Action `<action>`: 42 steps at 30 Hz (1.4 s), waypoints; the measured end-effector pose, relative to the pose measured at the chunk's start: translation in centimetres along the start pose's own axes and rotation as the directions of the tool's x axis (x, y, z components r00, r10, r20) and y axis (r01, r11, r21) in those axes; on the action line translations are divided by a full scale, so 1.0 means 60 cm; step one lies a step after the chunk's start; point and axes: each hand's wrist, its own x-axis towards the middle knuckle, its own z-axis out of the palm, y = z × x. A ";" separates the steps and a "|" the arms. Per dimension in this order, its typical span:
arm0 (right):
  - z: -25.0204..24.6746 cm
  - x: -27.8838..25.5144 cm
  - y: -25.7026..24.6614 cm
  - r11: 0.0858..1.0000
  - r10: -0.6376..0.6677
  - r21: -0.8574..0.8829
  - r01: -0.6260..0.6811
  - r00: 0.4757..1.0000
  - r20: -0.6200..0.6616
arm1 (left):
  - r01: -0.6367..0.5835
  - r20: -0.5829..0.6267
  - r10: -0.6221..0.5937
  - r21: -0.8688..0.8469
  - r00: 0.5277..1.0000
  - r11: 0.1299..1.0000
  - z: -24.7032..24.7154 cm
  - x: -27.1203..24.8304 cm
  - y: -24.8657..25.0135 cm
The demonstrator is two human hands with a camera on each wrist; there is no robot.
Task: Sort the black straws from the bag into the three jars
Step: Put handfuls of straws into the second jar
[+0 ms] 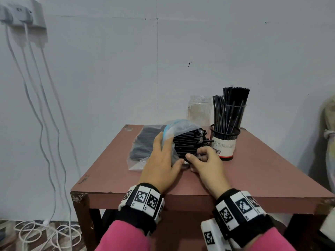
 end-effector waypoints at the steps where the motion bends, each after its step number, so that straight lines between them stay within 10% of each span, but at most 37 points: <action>1: 0.000 -0.002 0.002 0.999 -0.032 0.009 0.032 0.999 -0.005 | -0.005 0.008 0.005 0.027 1.000 1.000 -0.002 0.000 0.000; 5: -0.006 -0.001 0.005 0.998 -0.056 0.013 0.056 0.998 -0.001 | -0.051 -0.023 0.058 0.231 0.998 0.972 -0.002 -0.002 0.004; 11: -0.013 0.000 0.021 0.996 -0.085 -0.041 0.081 0.990 -0.114 | 0.125 0.109 -0.181 0.394 0.977 0.911 0.002 0.002 0.004; 28: -0.014 -0.007 0.015 0.992 -0.090 0.094 0.087 0.996 0.020 | -0.026 0.037 0.022 0.106 0.999 0.994 0.010 0.001 -0.013; 36: -0.025 -0.013 0.015 0.988 -0.081 0.108 0.106 0.973 -0.216 | -0.008 0.098 -0.009 0.166 0.995 0.986 0.008 0.002 -0.009; 42: -0.023 -0.022 -0.001 0.956 -0.093 0.277 0.102 0.995 -0.045 | -0.021 0.092 0.001 0.213 0.996 0.977 0.012 0.004 -0.016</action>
